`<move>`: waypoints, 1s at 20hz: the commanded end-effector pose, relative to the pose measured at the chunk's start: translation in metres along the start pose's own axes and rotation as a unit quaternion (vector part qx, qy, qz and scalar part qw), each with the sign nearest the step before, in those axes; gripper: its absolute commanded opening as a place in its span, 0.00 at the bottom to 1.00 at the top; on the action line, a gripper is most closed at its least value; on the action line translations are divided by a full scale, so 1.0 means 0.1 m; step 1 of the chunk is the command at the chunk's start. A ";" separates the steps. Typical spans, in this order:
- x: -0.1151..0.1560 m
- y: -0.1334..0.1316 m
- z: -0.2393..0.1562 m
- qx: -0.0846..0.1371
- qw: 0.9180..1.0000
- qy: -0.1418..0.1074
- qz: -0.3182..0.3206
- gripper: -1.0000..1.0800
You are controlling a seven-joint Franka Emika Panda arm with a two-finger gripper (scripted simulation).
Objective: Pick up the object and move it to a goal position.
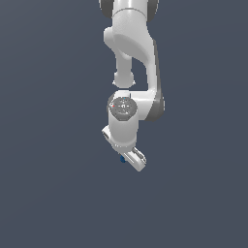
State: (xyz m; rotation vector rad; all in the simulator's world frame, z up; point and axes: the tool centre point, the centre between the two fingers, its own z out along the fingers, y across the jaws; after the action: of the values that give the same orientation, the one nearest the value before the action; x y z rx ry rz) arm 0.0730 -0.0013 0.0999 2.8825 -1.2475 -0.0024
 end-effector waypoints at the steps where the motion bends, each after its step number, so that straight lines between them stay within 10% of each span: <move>1: -0.09 -0.08 -0.24 0.001 1.000 0.000 0.000 0.00; 20: -0.87 -0.73 -2.26 0.000 1.000 0.001 0.000 0.00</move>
State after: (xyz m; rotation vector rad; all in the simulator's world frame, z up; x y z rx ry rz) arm 0.0679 0.1045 0.3101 2.8824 -1.2478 0.0020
